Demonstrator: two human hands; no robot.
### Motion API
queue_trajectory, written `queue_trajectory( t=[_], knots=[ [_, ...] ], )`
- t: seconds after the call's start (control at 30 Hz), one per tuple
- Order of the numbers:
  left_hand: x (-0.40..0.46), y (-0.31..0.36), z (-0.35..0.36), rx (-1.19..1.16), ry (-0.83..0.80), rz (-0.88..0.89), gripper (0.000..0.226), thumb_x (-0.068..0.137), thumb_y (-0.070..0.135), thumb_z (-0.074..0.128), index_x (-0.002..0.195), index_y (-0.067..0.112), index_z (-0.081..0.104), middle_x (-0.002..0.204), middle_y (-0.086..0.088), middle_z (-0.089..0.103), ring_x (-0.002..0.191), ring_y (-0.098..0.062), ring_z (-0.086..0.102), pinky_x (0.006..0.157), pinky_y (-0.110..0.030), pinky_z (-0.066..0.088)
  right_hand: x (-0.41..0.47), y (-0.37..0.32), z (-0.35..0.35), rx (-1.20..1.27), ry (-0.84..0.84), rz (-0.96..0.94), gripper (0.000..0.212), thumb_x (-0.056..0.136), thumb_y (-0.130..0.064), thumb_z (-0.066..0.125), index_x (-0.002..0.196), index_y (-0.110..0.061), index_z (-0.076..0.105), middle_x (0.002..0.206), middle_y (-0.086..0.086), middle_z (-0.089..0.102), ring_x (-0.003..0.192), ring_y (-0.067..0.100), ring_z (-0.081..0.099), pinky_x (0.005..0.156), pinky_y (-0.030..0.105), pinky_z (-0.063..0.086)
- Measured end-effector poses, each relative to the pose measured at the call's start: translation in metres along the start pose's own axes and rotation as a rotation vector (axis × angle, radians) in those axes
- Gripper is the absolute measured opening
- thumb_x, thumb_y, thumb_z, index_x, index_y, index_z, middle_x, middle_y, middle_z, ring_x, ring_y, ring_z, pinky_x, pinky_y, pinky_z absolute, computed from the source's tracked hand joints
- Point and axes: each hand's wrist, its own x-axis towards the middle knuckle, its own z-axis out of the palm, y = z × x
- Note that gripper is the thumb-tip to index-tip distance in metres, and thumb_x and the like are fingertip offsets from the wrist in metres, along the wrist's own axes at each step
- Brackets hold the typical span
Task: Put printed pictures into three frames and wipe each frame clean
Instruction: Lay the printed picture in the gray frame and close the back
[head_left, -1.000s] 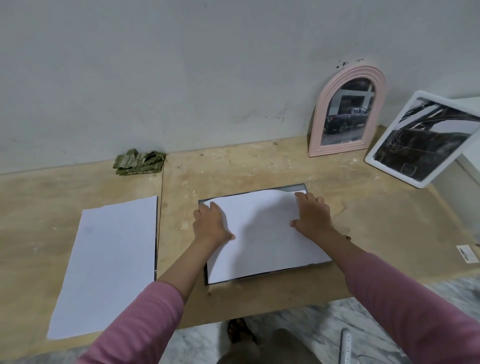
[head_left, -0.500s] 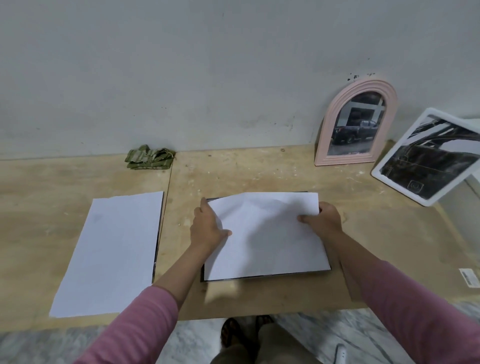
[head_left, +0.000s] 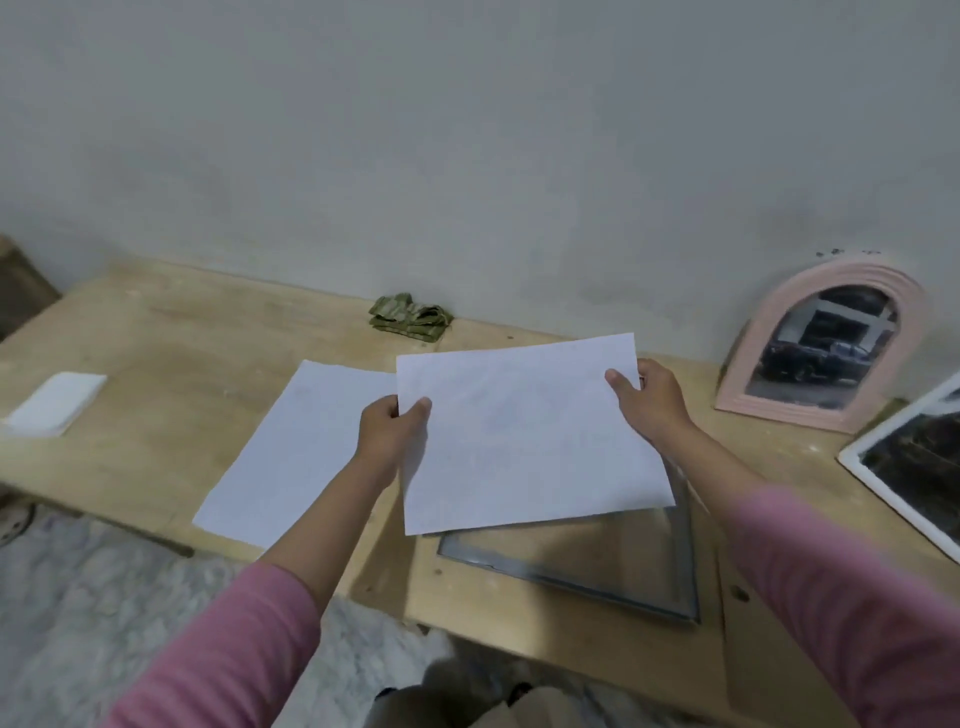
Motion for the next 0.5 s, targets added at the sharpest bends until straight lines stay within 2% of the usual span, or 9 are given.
queue_trajectory(
  t=[0.1,0.17,0.23,0.33,0.43,0.5],
  knots=[
    [0.003,-0.002,-0.043,-0.026,0.121,-0.042,0.024,0.089,0.023,0.063,0.074,0.005,0.059,0.073,-0.006,0.061,0.064,-0.022,0.058,0.057,-0.027,0.043,0.014,-0.040,0.036,-0.030,-0.125,-0.006,0.024,0.089,-0.034,0.060,0.092,-0.010,0.057,0.086,-0.001,0.060,0.072,0.016,0.058,0.056,0.023,0.040],
    [0.007,-0.011,-0.078,-0.060,0.210,-0.078,0.025,0.089,0.023,0.063,0.071,0.007,0.057,0.072,-0.006,0.060,0.065,-0.023,0.058,0.059,-0.028,0.044,0.020,-0.069,0.068,-0.053,-0.272,0.048,0.028,0.085,-0.034,0.066,0.094,-0.010,0.056,0.087,0.002,0.062,0.073,0.018,0.062,0.058,0.025,0.046],
    [0.013,-0.025,-0.114,-0.106,0.292,-0.127,0.024,0.089,0.022,0.063,0.071,0.007,0.057,0.072,-0.004,0.060,0.068,-0.024,0.058,0.058,-0.027,0.044,0.024,-0.095,0.101,-0.105,-0.466,0.128,0.026,0.081,-0.027,0.073,0.092,-0.009,0.057,0.087,0.006,0.066,0.078,0.024,0.066,0.063,0.029,0.052],
    [0.023,-0.046,-0.162,-0.193,0.404,-0.195,0.019,0.091,0.019,0.061,0.087,0.001,0.062,0.084,-0.007,0.063,0.076,-0.026,0.060,0.059,-0.028,0.044,0.027,-0.126,0.156,-0.177,-0.669,0.172,0.021,0.078,-0.010,0.075,0.090,-0.004,0.058,0.093,0.012,0.070,0.084,0.027,0.068,0.072,0.035,0.056],
    [0.040,-0.071,-0.215,-0.242,0.494,-0.274,0.019,0.093,0.018,0.058,0.096,-0.001,0.062,0.094,-0.010,0.063,0.087,-0.030,0.061,0.072,-0.034,0.045,0.025,-0.154,0.231,-0.139,-0.616,0.105,0.018,0.078,-0.002,0.071,0.084,-0.007,0.055,0.085,0.019,0.066,0.069,0.024,0.063,0.062,0.031,0.055],
    [0.053,-0.085,-0.247,-0.250,0.496,-0.315,0.012,0.092,0.011,0.053,0.090,0.000,0.059,0.094,-0.012,0.062,0.087,-0.031,0.060,0.071,-0.034,0.045,0.024,-0.173,0.283,-0.071,-0.554,0.096,0.019,0.076,0.002,0.070,0.078,-0.010,0.055,0.084,0.018,0.064,0.069,0.023,0.061,0.067,0.037,0.057]
  ],
)
